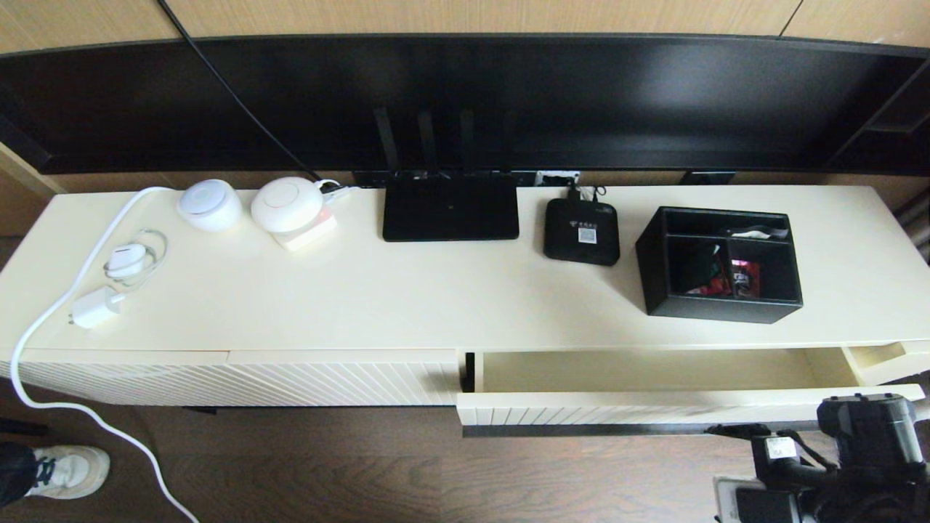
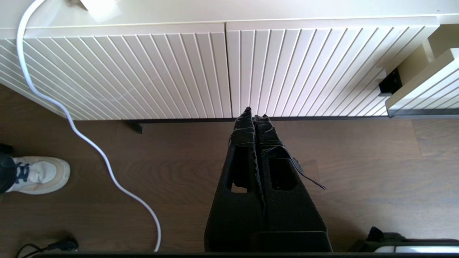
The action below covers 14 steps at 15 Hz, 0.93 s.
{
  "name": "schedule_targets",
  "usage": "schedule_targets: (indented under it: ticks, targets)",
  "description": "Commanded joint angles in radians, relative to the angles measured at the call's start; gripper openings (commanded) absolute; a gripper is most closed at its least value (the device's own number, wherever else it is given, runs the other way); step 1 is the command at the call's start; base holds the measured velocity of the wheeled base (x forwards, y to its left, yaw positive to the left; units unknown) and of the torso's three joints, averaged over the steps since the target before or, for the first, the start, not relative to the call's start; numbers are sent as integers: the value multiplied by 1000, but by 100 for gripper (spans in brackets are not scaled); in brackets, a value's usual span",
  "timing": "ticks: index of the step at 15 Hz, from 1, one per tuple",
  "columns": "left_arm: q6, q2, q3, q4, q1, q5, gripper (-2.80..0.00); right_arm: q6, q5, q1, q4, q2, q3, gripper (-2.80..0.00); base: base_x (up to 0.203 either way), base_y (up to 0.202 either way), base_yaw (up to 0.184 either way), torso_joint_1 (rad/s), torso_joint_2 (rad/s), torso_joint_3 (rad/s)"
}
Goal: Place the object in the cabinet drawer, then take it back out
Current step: Open the drawer
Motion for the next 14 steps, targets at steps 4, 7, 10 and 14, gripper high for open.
schedule_targets:
  ticks: [4, 7, 10, 14]
  targets:
    - [0, 2, 0, 0, 0, 0, -280, 26, 2, -10, 381, -208, -141, 0, 0, 0, 0, 0, 0, 0]
    - [0, 2, -1, 0, 0, 0, -280, 96, 1, -10, 838, -350, -332, 0, 0, 0, 0, 0, 0, 0]
    - [0, 2, 0, 0, 0, 0, -280, 256, -4, -11, 1062, -447, -417, 0, 0, 0, 0, 0, 0, 0]
    - [0, 2, -1, 0, 0, 0, -280, 500, -12, -10, 1499, -515, -635, 0, 0, 0, 0, 0, 0, 0]
